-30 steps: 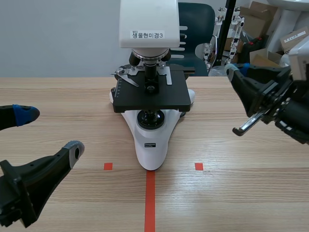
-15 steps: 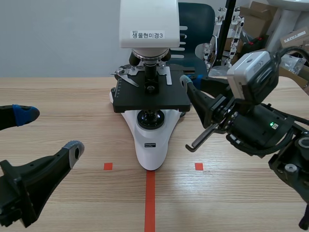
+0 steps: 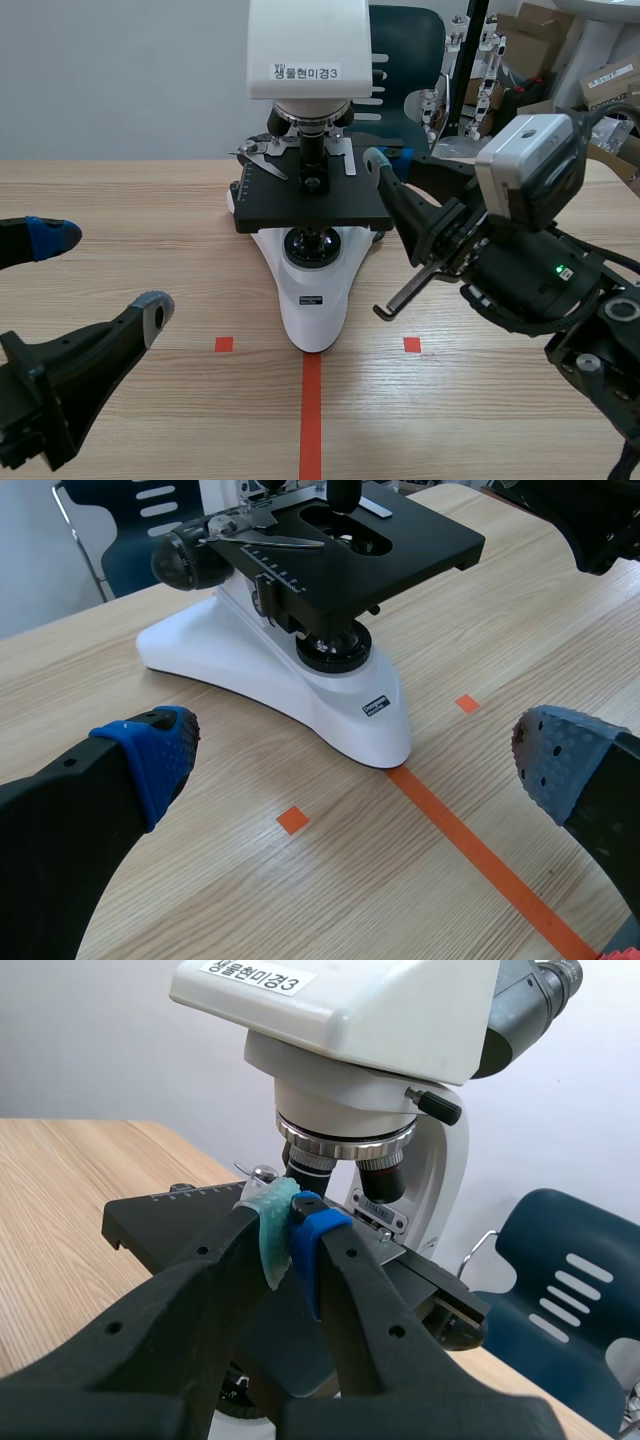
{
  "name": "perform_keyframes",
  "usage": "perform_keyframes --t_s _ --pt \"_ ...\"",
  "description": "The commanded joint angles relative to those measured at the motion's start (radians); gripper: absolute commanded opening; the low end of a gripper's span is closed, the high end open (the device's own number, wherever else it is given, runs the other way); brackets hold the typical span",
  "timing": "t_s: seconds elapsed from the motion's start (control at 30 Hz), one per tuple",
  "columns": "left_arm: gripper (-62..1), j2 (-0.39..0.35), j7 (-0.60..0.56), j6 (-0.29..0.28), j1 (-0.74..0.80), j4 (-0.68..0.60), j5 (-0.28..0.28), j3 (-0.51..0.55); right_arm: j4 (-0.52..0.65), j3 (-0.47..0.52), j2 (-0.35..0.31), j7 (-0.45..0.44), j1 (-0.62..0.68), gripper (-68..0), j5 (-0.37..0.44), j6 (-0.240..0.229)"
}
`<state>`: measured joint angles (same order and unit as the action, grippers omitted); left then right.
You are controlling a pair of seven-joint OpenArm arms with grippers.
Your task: Point at the revolving nosepiece
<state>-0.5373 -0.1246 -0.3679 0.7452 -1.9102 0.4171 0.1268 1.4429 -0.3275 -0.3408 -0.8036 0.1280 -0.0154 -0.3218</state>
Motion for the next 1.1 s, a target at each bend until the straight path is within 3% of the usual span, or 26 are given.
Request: perform_keyframes --t_s 0.0,1.07 --pt "1.4 0.005 -0.014 0.002 0.0 -0.017 0.009 -0.002 0.013 0.006 -0.008 -0.012 -0.011 -66.9 0.01 0.02" --pt "1.4 0.005 -0.014 0.002 0.0 -0.017 0.009 -0.002 0.013 -0.008 -0.008 -0.03 -0.011 -66.9 0.011 0.045"
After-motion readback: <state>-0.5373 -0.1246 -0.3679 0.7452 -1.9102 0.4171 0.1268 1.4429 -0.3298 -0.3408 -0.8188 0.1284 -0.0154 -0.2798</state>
